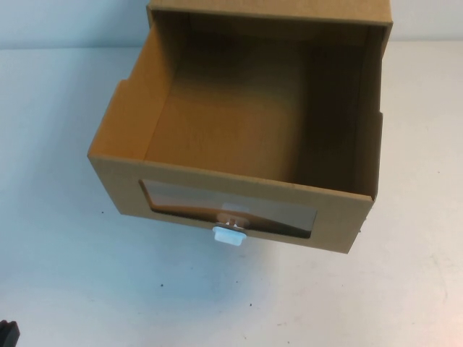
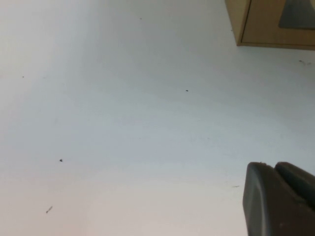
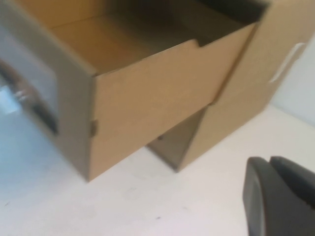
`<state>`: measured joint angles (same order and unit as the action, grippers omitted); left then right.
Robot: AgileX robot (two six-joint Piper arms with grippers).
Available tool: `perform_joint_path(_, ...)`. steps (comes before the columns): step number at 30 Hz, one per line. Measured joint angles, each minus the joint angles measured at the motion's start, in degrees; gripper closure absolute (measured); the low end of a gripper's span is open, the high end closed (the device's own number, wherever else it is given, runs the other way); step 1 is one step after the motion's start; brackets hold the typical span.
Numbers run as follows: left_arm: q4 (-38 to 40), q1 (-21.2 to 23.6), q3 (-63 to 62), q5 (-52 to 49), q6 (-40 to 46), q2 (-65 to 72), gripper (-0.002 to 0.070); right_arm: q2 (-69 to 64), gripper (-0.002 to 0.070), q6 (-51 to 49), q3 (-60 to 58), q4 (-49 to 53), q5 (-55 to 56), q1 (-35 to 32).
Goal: Open the shoe box
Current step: 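Pull the top drawer of the cardboard box fully open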
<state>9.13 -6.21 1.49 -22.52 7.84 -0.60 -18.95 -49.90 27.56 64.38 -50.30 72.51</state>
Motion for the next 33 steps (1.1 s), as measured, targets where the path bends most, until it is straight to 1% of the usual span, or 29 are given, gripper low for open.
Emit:
perform_joint_path(2,0.0,0.0,0.0,0.0,0.0,0.0,0.0680,0.8,0.0690,0.0,0.0,0.0,1.7,-3.9)
perform_joint_path(5,0.0,0.0,0.0,0.0,0.0,0.0,0.0680,2.3,0.0690,0.0,0.0,0.0,5.1,-13.7)
perform_joint_path(10,0.0,0.0,0.0,0.0,0.0,0.0,0.0680,6.9,0.0689,0.0,0.0,0.4,8.6,-34.6)
perform_joint_path(11,0.0,0.0,0.0,0.0,0.0,0.0,0.0680,7.7,0.0689,-0.3,0.0,0.4,9.0,-37.7)
perform_joint_path(13,0.0,0.0,0.0,0.0,0.0,0.0,0.0680,9.0,0.0689,-3.6,0.0,-0.9,10.4,-44.7)
perform_joint_path(15,0.0,0.0,0.0,0.0,0.0,0.0,0.0680,9.8,0.0689,-8.0,0.0,-4.0,12.7,-49.8)
perform_joint_path(17,0.0,0.0,0.0,0.0,0.0,0.0,0.0680,9.9,0.0689,-11.3,0.0,-8.5,15.7,-54.0)
perform_joint_path(19,0.0,0.0,0.0,0.0,0.0,0.0,0.0680,9.9,0.0689,-13.0,-0.5,-12.9,19.6,-56.7)
perform_joint_path(21,0.0,0.0,0.0,-0.1,0.0,0.0,0.0680,9.9,0.0689,-13.3,-1.5,-14.6,23.3,-57.7)
perform_joint_path(23,0.0,0.0,0.0,-0.1,0.0,0.0,0.0680,9.6,0.0689,-11.3,-3.2,-15.9,27.9,-58.1)
perform_joint_path(24,0.0,0.0,0.0,-0.1,0.0,0.0,0.0680,9.4,0.0689,-8.5,-4.3,-17.5,30.2,-58.2)
perform_joint_path(26,0.0,0.0,0.0,-0.1,0.0,0.0,0.0680,9.0,0.0689,0.6,-6.6,-23.2,33.3,-58.2)
perform_joint_path(28,0.0,0.0,0.0,-0.1,0.0,0.0,0.0680,8.9,0.0689,15.1,-9.2,-33.2,34.1,-58.2)
perform_joint_path(31,0.0,0.0,0.0,-0.1,0.0,0.0,0.0680,9.5,0.0689,39.8,-12.3,-49.4,33.0,-58.2)
perform_joint_path(33,0.0,0.0,0.0,-0.1,0.0,0.0,0.0680,10.6,0.0689,51.4,-14.6,-58.1,32.9,-58.2)
